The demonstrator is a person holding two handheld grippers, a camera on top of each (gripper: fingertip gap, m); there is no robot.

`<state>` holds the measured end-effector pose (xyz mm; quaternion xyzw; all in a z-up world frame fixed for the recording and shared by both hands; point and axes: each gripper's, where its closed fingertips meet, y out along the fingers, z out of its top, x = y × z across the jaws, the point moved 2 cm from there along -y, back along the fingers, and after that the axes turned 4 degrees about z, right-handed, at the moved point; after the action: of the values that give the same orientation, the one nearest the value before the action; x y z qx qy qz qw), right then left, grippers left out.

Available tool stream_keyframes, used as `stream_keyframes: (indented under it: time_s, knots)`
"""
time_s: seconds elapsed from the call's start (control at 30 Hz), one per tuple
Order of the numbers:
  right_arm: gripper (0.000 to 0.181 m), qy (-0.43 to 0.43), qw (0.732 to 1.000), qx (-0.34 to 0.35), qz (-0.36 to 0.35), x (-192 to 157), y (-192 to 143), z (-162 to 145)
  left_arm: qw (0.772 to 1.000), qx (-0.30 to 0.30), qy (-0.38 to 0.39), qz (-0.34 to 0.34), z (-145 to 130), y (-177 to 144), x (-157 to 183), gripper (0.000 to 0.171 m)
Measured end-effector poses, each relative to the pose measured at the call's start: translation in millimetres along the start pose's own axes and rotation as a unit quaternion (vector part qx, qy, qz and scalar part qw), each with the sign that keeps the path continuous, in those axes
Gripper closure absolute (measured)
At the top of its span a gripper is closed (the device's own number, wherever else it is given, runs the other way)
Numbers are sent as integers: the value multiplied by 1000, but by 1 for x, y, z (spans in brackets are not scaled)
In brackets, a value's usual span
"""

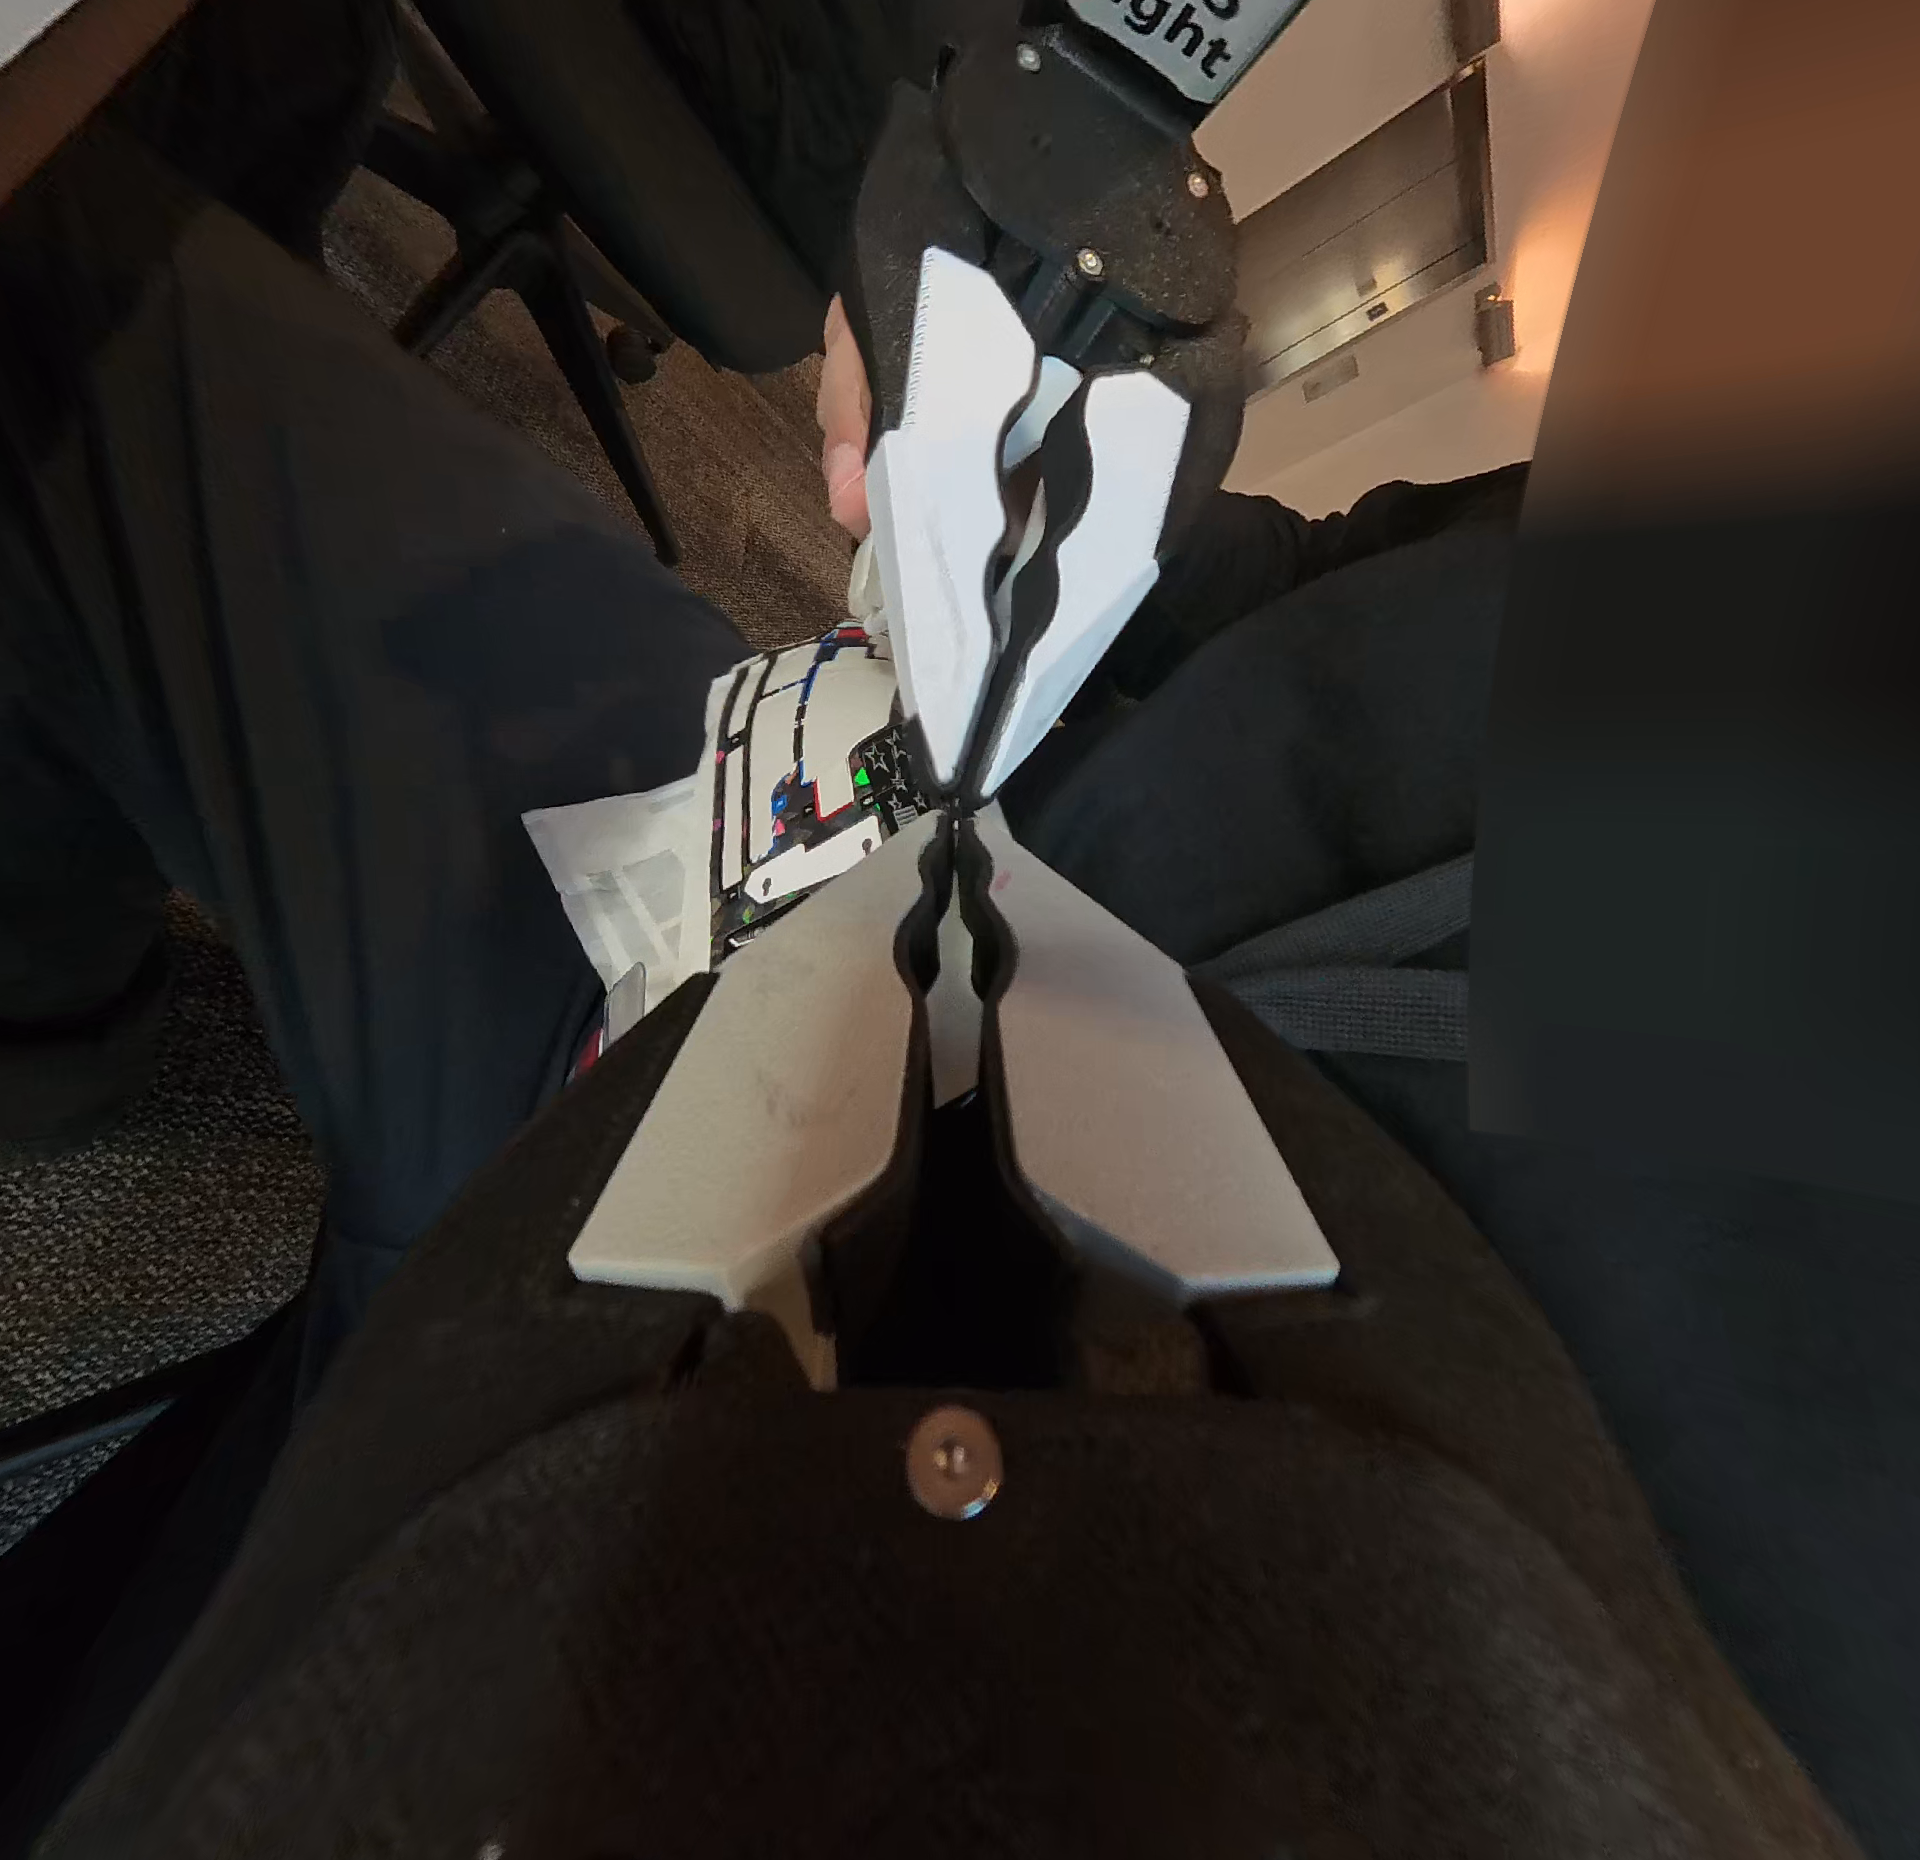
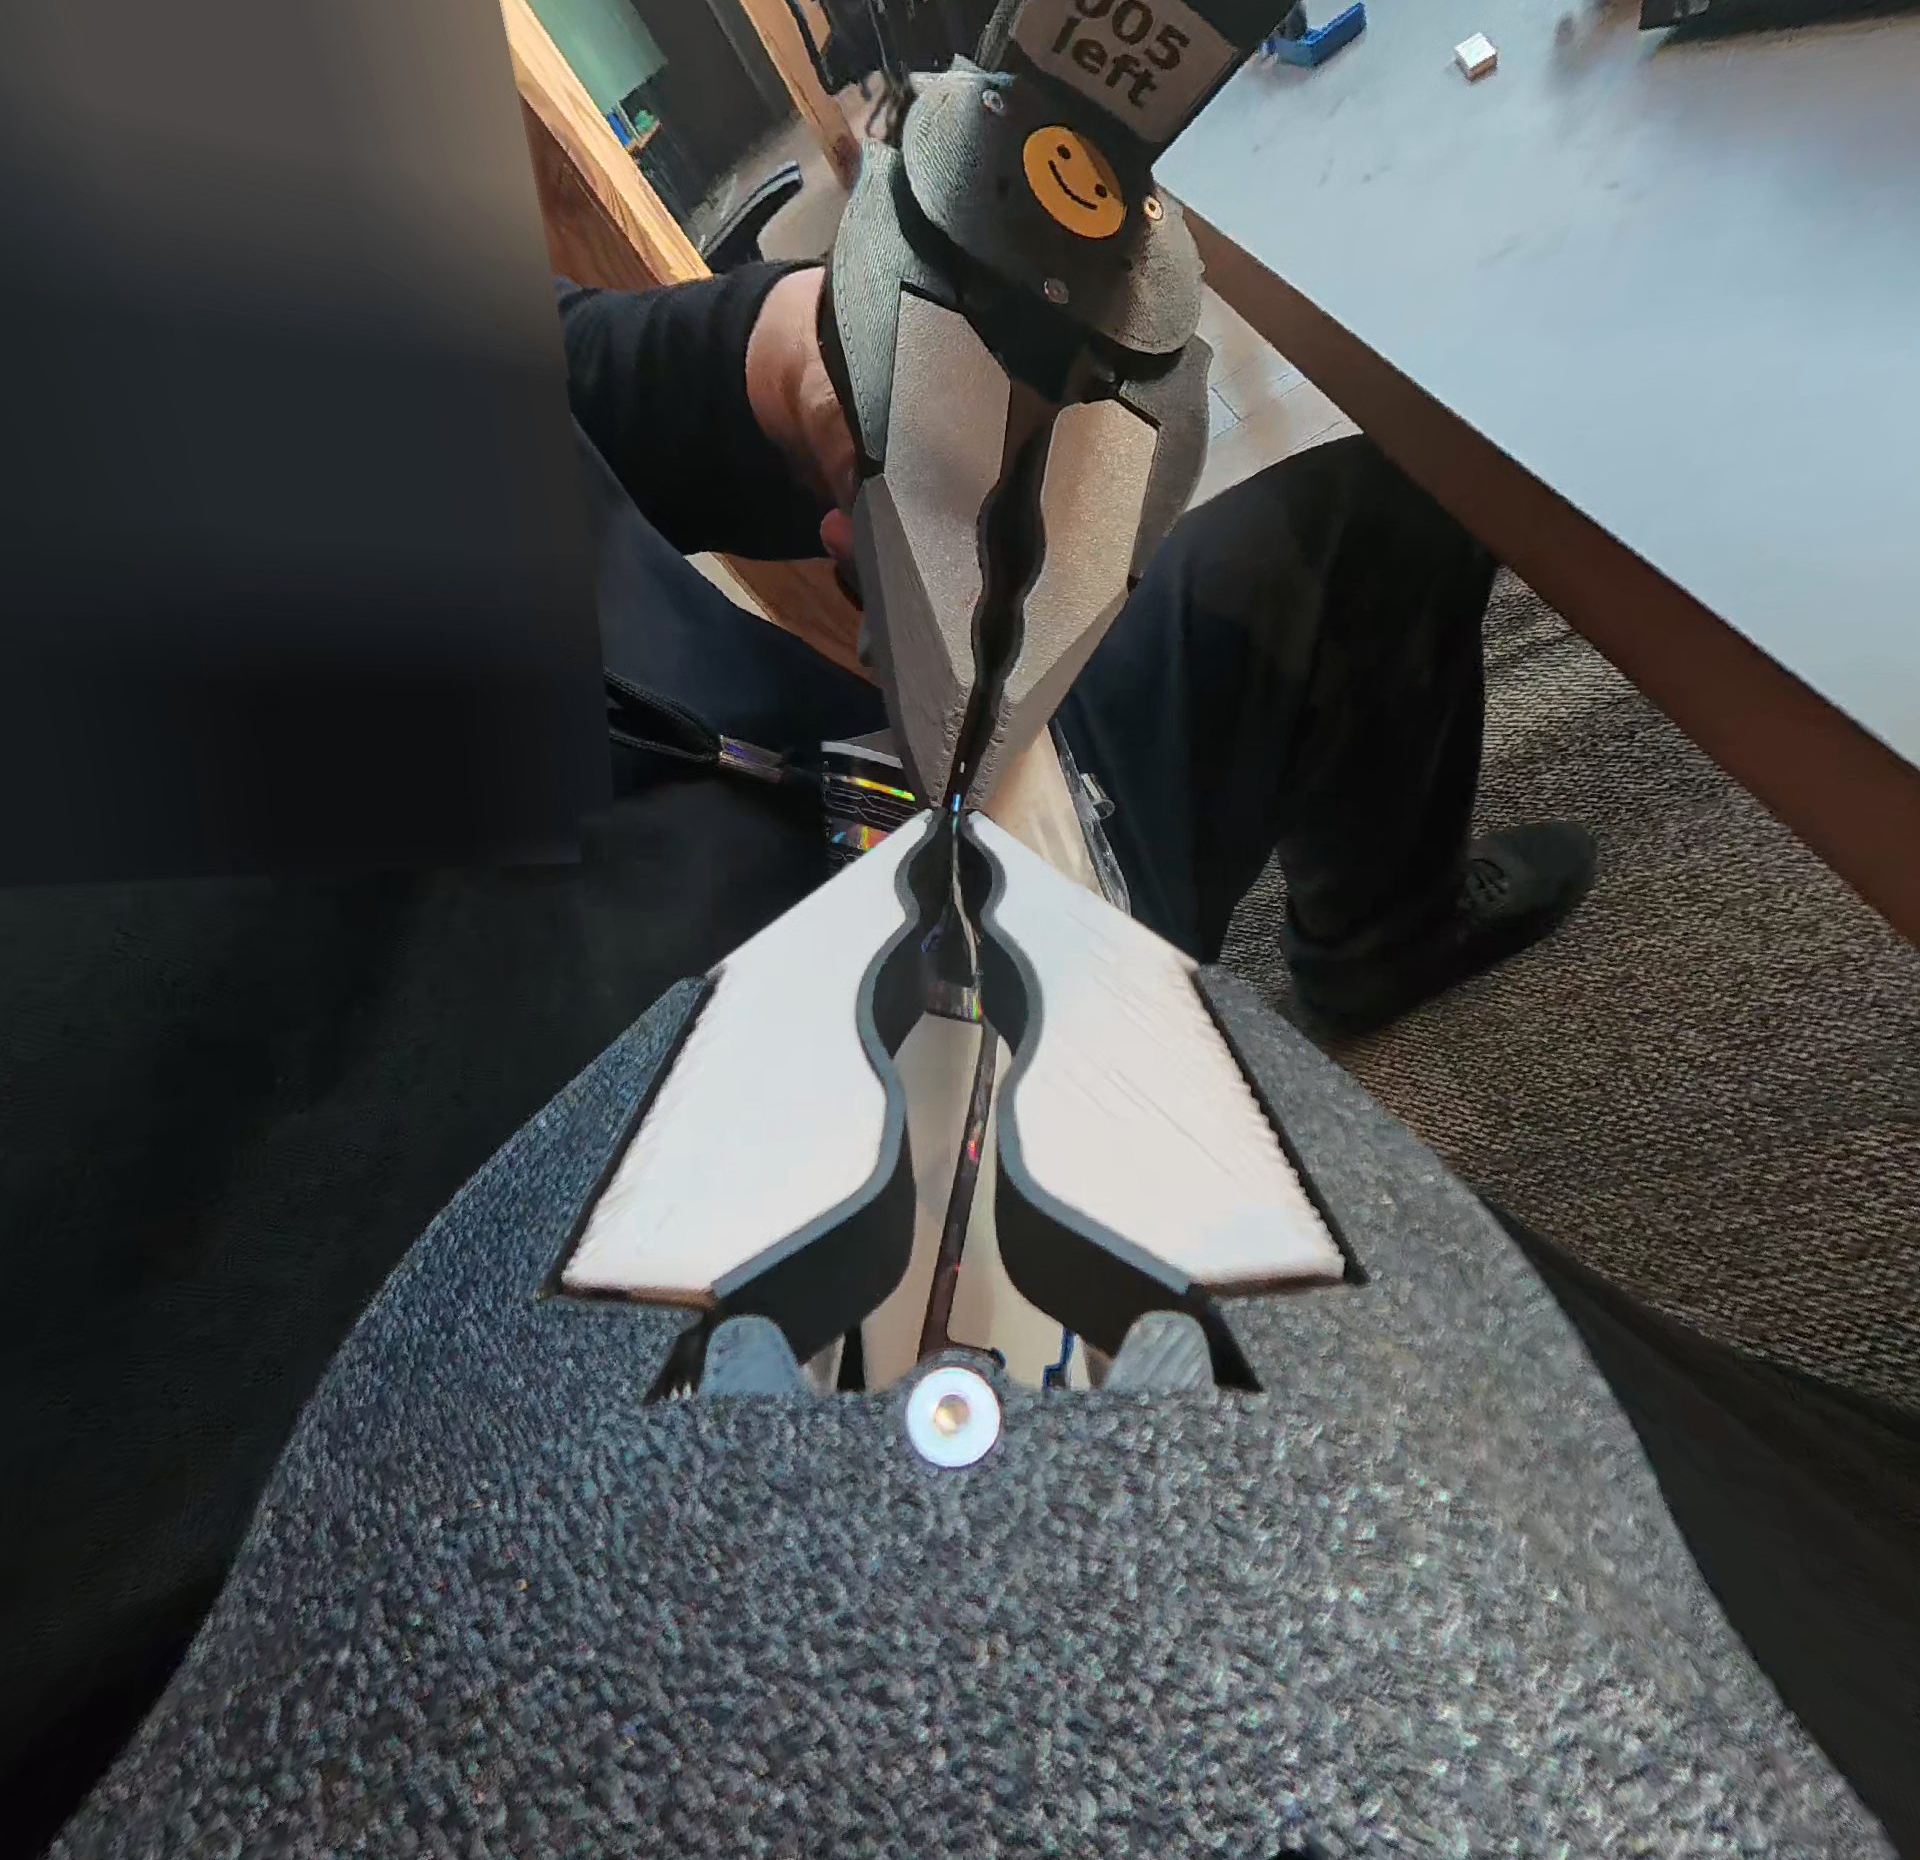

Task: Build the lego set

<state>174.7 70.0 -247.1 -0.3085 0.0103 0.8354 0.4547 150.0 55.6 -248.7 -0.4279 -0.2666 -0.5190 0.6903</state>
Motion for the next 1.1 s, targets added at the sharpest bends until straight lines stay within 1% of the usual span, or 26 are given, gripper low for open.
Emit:
stream_keyframes:
  time_s: [0.33, 0.47, 0.63, 0.8, 0.97, 1.1]
  knots:
    - [181, -67, 997, -21, -28, -2, 1, 1, 1000, -6, 0, 2, 0, 1, 1, 171]
    - [181, -137, 988, -37, -65, -6, 1, 2, 1000, -3, -10, -5, 0, 2, 1, 171]
    - [181, -161, 983, -34, -83, -7, -2, 3, 999, 9, -26, -20, 2, 3, 2, 171]
    - [181, -243, 958, -51, -141, -9, -4, 8, 995, 27, -78, -55, 6, 2, 4, 171]
    - [181, -289, 938, -69, -178, -10, -5, 8, 990, 40, -111, -78, 7, 4, 4, 171]
    - [181, -341, 910, -88, -219, -12, -8, 10, 983, 57, -142, -102, 10, 5, 5, 171]
